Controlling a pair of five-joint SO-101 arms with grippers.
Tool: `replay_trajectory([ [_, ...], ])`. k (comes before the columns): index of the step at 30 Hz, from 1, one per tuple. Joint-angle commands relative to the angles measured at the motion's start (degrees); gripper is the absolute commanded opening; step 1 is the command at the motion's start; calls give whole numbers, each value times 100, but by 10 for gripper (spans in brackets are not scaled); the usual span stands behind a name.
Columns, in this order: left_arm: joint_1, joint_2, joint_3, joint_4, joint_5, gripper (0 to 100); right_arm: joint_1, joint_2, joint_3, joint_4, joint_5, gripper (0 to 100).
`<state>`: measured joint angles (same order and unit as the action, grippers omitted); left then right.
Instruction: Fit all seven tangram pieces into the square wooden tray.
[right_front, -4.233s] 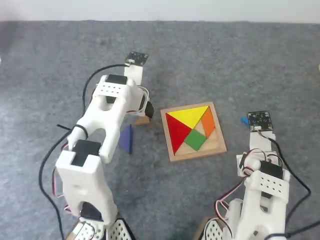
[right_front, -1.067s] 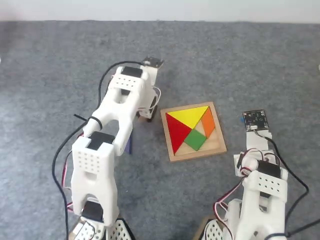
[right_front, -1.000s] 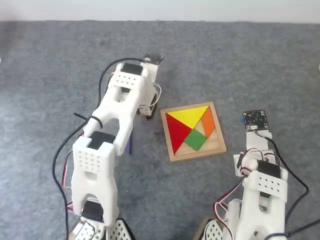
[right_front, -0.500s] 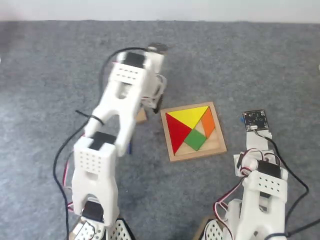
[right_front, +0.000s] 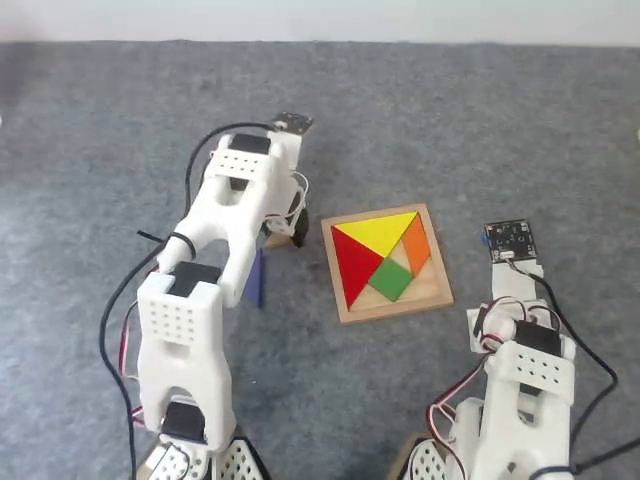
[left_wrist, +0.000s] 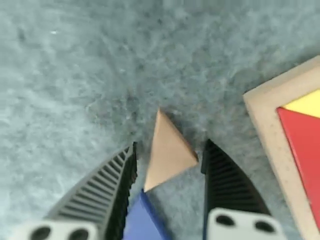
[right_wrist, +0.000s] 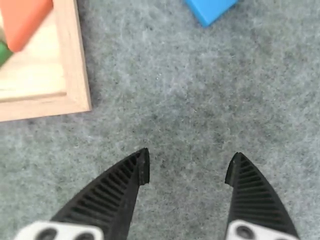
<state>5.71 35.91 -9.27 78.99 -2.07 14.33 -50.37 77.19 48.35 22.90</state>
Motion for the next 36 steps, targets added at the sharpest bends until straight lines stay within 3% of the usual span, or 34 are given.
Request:
replay_trajectory([
  [1, 70, -79, 163, -281, -53, 203, -48, -101, -105, -101, 62, 270],
  [22, 290, -132, 171, -273, -18, 93, -48, -101, -105, -66, 62, 270],
  [36, 677, -141, -1446, 1160, 158, 91, -48, -101, -105, -66, 62, 270],
])
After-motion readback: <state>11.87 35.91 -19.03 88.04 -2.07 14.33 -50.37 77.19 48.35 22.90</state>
